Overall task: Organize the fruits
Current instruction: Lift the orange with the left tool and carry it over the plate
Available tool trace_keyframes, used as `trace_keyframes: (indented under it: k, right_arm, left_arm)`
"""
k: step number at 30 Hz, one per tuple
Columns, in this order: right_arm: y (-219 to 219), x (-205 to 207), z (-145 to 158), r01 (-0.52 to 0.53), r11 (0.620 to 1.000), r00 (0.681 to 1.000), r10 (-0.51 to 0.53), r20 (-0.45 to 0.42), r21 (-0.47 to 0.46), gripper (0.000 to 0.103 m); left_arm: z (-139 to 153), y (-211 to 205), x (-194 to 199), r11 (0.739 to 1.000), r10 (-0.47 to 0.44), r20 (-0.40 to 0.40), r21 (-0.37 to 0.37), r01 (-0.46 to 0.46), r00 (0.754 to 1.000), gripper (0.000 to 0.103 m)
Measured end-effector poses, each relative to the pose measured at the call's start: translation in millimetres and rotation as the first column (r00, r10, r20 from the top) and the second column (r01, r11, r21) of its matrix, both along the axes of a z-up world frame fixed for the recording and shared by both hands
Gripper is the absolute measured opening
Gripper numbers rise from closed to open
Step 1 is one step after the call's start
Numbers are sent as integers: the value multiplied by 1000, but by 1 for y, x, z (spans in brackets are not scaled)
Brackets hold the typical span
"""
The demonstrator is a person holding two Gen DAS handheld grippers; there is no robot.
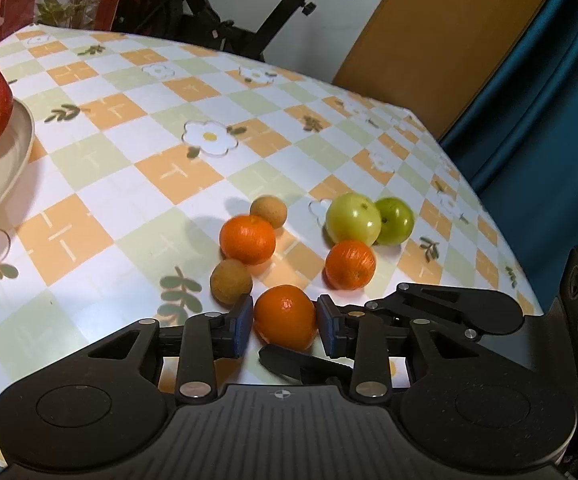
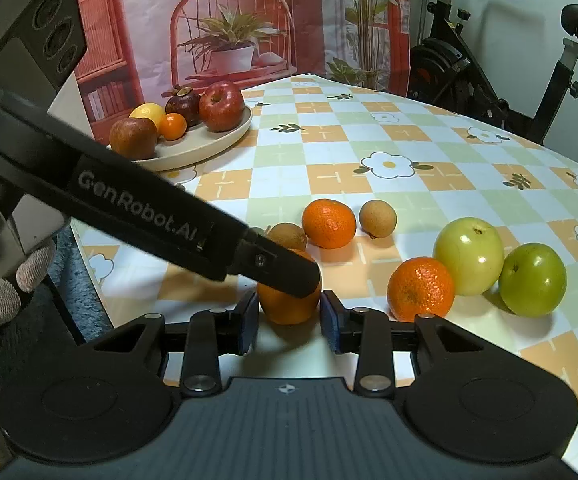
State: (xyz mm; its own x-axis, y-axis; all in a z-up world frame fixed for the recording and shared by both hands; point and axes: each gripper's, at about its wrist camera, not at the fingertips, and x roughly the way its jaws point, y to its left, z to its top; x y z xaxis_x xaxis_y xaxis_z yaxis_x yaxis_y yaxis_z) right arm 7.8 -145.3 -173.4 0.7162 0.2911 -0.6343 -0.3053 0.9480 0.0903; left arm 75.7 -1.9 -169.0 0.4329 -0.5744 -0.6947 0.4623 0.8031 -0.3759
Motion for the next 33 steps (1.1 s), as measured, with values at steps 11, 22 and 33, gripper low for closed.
trace_keyframes:
  k: [11,22,33]
  right_arm:
    - [4,30,50,-11,996,998,5,69,84,36]
    - [72,123,69,-142,983,989,136,58,117,36]
    - [137,190,38,-205,972,975,213,-68,112,36]
  left_arm:
    - [52,40,24,992,87,80,-98,-79,993,37]
    - [60,124,88,972,227,-21,-49,-228,974,37]
    - [34,183,118,938,338,-127,-34,-345,932,35]
